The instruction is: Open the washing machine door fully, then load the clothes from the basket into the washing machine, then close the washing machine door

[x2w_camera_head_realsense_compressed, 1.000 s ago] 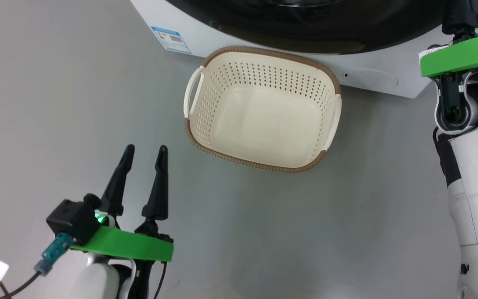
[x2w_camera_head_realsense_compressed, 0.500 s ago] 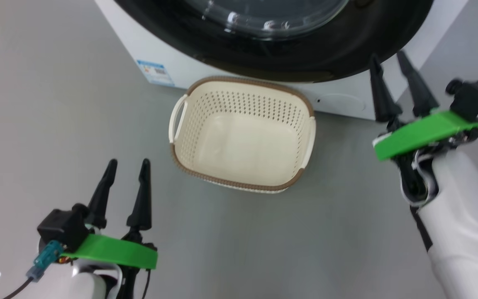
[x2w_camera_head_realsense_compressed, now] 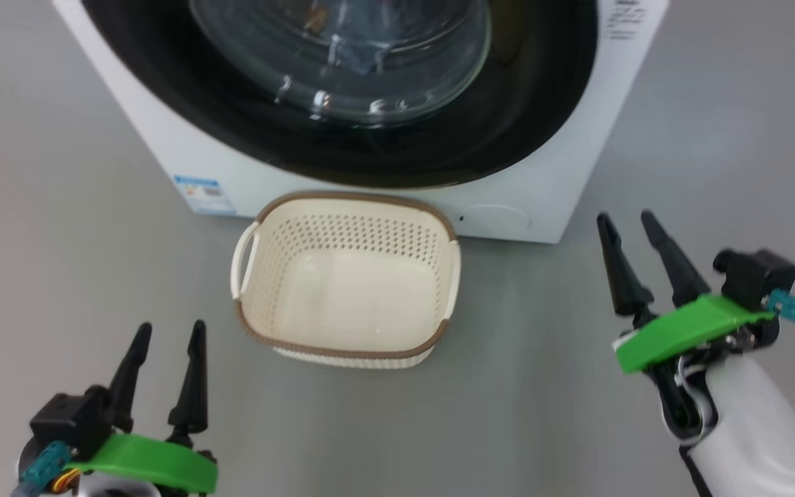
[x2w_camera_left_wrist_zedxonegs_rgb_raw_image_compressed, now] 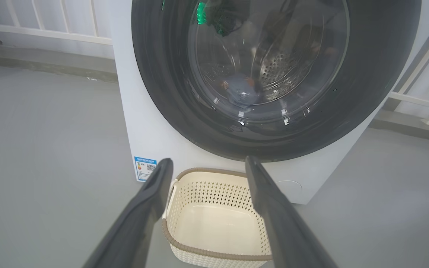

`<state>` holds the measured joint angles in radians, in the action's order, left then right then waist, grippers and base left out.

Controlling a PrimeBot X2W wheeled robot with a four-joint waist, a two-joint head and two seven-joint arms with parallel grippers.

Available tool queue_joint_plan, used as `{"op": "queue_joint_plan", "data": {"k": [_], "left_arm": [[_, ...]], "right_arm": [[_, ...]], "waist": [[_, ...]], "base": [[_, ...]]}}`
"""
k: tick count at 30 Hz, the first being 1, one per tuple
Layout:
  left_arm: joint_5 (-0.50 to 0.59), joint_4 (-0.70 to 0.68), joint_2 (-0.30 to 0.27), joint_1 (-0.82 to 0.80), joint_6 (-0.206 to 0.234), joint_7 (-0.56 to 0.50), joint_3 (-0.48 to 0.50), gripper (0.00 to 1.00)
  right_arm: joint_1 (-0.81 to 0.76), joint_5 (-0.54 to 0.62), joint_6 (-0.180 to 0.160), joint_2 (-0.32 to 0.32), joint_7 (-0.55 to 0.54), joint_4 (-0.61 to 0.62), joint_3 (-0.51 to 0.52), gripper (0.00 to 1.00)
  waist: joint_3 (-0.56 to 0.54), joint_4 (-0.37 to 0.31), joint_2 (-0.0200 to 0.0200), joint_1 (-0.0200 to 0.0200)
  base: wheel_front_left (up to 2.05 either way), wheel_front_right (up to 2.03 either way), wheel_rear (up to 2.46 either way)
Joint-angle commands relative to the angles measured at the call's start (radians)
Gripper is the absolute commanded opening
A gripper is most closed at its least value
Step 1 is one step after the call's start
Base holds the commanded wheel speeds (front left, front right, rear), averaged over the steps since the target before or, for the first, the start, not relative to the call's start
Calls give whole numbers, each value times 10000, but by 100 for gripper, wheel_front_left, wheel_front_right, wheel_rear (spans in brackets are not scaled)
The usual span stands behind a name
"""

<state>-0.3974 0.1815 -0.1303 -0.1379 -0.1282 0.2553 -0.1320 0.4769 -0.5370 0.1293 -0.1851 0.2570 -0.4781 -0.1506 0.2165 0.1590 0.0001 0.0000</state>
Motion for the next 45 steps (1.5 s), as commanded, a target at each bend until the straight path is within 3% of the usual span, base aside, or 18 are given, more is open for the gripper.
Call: {"op": "queue_joint_plan", "data": {"k": [1, 22, 45], "left_arm": [[-22, -123, -353, 24, -25, 65, 427, 100], [37, 369, -793, 773, -25, 65, 730, 100], [353, 10, -762, 1175, -25, 65, 1245, 100]], "right_arm": [[-337, 166, 14, 118, 48, 266, -177, 100], [-2533, 165, 14, -424, 48, 619, 41, 100], [-3273, 258, 14, -516, 48, 874, 404, 100]], "waist": [[-563, -566, -1, 0], [-1631, -1531, -1, 0], [-1711, -1853, -1, 0]], "base": [[0, 0, 0], [0, 0, 0], [0, 0, 0]]}}
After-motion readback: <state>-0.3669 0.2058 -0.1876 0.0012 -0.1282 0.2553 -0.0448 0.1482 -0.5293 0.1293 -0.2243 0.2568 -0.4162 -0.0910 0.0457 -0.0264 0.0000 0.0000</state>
